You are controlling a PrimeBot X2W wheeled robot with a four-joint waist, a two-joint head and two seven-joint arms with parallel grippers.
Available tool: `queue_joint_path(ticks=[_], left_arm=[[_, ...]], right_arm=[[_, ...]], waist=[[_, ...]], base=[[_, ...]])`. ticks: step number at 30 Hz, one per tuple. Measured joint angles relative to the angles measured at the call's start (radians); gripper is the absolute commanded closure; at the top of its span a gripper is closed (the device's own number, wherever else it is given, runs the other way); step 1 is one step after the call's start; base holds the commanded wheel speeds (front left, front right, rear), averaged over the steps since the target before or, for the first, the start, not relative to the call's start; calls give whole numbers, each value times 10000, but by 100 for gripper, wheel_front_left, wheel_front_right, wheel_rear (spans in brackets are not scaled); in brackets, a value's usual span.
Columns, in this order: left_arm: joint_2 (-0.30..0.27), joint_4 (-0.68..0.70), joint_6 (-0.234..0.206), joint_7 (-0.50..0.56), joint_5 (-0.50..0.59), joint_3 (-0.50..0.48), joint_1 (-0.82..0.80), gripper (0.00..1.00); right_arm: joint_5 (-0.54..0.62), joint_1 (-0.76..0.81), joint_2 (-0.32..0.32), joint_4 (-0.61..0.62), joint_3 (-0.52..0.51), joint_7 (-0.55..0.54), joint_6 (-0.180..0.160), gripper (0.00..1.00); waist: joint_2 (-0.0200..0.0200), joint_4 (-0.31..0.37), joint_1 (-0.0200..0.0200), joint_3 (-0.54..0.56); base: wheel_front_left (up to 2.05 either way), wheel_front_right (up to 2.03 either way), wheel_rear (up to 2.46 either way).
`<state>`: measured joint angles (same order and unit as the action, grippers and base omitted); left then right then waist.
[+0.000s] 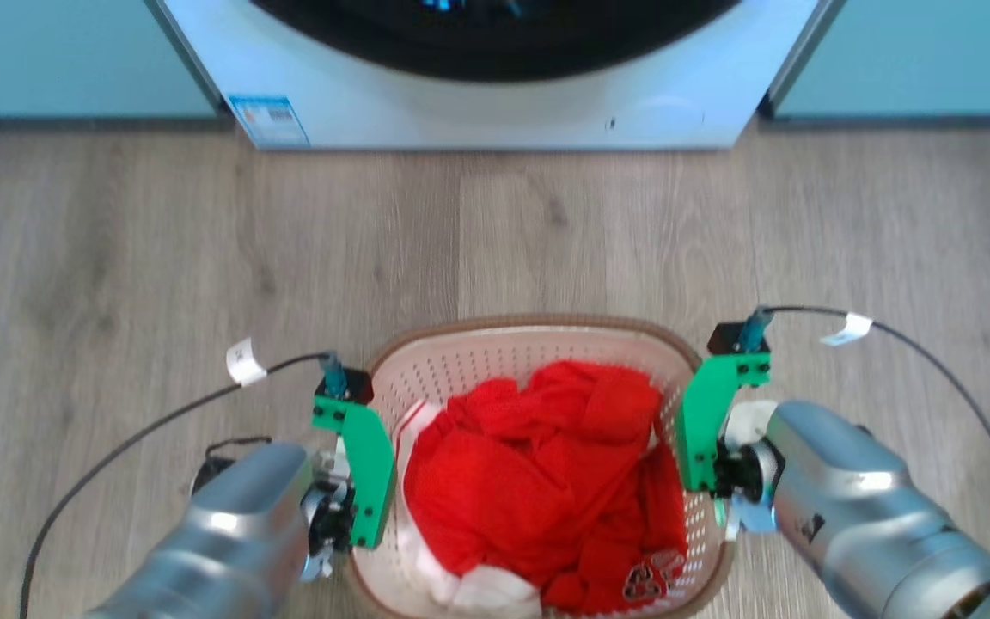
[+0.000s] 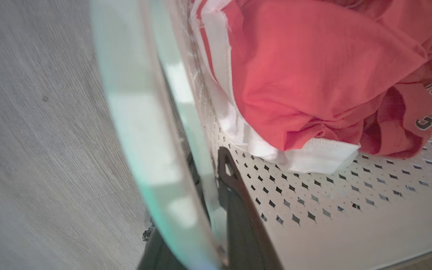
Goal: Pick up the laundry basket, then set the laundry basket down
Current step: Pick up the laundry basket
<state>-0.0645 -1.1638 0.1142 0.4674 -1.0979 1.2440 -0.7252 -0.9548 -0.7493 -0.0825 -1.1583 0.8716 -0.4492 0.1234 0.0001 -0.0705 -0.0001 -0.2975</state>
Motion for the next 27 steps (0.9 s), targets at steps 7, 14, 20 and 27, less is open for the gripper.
queue_joint_path(ticks=[7,14,20,27], left_arm=[[-318,221,2,541,-378,71,756,100],[-642,571,8,1154,-589,144,1122,100],[-817,798,8,1390,-696,184,1107,100],[-878,800,8,1576,-832,286,1108,100]], right_arm=[[-307,606,6,418,600,-458,-4,100],[-665,1044,21,625,1045,-777,-73,100],[-848,1037,25,709,1308,-840,-86,100],[-1127,1037,4,834,1618,-846,-90,100]], waist=[[0,-27,0,1369],[-1,-3,-1,2570],[-1,-1,0,3185],[-1,-33,0,3495]], base=[[0,0,0],[0,0,0],[0,0,0],[0,0,0]])
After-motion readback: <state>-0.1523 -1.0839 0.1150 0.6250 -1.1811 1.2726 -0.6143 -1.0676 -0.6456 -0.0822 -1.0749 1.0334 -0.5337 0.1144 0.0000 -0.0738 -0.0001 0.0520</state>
